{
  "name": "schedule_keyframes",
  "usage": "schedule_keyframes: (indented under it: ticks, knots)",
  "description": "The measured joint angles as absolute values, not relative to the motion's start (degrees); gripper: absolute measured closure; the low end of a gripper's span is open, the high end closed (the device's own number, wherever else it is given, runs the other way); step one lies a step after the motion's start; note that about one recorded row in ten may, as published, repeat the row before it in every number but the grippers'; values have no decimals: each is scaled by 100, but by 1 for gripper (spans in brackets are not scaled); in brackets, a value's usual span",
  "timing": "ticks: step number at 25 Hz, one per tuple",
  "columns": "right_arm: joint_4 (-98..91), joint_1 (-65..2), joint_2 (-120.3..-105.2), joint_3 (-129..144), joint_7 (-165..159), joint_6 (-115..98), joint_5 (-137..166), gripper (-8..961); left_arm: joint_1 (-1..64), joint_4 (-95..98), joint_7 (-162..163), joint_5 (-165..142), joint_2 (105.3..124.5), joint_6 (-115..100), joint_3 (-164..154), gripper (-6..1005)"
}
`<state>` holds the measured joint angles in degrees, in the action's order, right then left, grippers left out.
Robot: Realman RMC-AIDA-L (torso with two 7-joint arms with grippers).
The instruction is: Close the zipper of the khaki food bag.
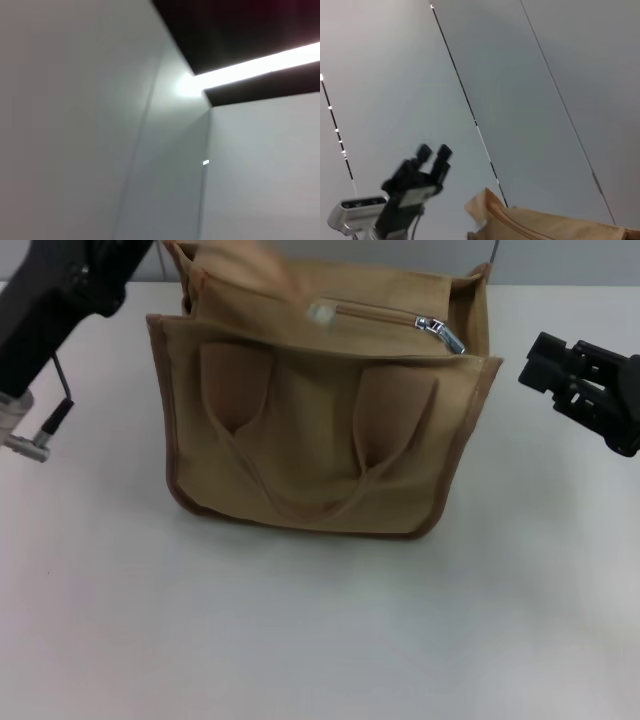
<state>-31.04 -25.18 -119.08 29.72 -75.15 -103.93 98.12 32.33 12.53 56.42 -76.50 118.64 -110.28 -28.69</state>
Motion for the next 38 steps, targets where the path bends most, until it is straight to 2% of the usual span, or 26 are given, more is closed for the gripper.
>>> schedule_keyframes:
  ticks: [2, 6, 13, 14, 18, 24, 32, 38]
  knots:
    - [-3080, -2504, -11909, 2973, -7466, -10426, 9811, 678, 3209, 1315, 5709, -7665, 11866, -11228, -2923, 596]
    - [-2931, -2493, -11905, 3013, -7050, -10759, 9866, 589, 3018, 1399, 5688, -7692, 11865, -11366, -3377, 507]
    - [-2905, -2479, -11910, 3176, -6302, -11151, 10341, 453, 2150, 2268, 5285, -7740, 11825, -11310, -5327, 352]
    - [-2900, -2464, -11911, 3211, -6262, -11153, 10374, 414, 1815, 2741, 5221, -7869, 11812, -11258, -5734, 340]
    - [-2900, -2451, -11911, 3218, -6245, -11153, 10380, 257, 1532, 3078, 5206, -8256, 11806, -11219, -5802, 292]
    - [-2744, -2489, -11918, 3267, -6163, -10976, 10580, 258, 1327, 3086, 4827, -8820, 11815, -10545, -5819, 266]
    - [-2687, -2469, -11929, 3679, -5888, -10925, 10914, 257, 1493, 3032, 4864, -9035, 11845, -10281, -5867, 261]
    - [-2567, -2370, -11946, 3789, -5744, -10841, 10933, 200, 1577, 3040, 4925, -9068, 11806, -10514, -5881, 261]
